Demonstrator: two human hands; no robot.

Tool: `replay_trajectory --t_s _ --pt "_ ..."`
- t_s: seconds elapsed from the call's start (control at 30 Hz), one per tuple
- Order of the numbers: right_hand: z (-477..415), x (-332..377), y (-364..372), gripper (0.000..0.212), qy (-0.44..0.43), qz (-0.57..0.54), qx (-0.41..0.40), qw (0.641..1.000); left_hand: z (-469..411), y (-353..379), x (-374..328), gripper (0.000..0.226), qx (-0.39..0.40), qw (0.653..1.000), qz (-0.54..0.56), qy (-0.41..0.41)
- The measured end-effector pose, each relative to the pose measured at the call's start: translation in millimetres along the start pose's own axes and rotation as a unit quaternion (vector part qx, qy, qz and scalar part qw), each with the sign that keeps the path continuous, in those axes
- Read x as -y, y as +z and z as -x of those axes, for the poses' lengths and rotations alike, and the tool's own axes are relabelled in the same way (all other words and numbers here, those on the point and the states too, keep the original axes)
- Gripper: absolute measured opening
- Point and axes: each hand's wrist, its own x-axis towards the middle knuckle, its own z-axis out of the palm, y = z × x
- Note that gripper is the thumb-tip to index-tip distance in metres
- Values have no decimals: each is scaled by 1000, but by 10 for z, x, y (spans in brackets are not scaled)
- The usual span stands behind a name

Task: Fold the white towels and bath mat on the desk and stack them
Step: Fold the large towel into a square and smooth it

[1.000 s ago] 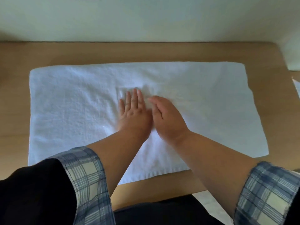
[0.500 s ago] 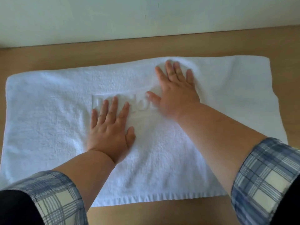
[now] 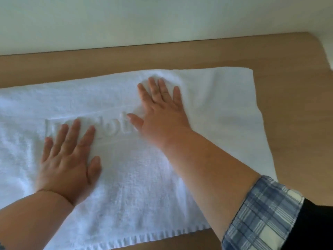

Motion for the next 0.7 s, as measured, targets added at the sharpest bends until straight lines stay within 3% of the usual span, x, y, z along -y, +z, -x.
replay_trajectory --t_s 0.23,0.37,0.43,0.5,0.7 --pt "-44 -1061 -322 82 143 27 -32 989 -33 57 53 78 0 1000 18 -7" --pt "141 -679 -247 77 55 -32 -77 995 -27 113 97 79 -6 1000 30 -1" --pt "366 -504 -119 79 24 -35 -50 998 -25 99 95 78 -9 1000 29 -3" --pt "495 -579 -47 83 64 -14 -12 998 -14 59 58 76 -8 1000 19 -4" --pt "222 -1184 -189 95 171 38 -19 984 -8 -29 1 83 10 1000 -10 -8"
